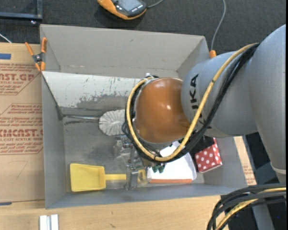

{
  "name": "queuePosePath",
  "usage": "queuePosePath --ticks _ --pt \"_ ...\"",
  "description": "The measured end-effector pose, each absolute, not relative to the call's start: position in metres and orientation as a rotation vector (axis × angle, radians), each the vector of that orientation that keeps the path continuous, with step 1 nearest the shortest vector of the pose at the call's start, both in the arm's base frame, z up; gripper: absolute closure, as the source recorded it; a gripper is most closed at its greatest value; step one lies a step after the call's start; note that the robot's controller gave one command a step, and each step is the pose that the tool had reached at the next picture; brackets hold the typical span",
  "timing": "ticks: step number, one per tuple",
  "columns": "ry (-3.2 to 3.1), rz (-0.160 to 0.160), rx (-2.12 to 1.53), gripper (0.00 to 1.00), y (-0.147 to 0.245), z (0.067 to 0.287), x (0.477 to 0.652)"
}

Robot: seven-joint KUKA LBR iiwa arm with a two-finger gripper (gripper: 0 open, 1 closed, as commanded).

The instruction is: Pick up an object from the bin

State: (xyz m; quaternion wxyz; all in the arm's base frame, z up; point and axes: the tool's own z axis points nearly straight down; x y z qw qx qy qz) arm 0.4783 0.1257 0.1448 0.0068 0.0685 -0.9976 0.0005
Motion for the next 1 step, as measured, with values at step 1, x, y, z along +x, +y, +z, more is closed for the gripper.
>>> queuePosePath --ticks 1 --pt "-3.132 -0.005 0.262 0.0 0.2012 0.1596 0.4797"
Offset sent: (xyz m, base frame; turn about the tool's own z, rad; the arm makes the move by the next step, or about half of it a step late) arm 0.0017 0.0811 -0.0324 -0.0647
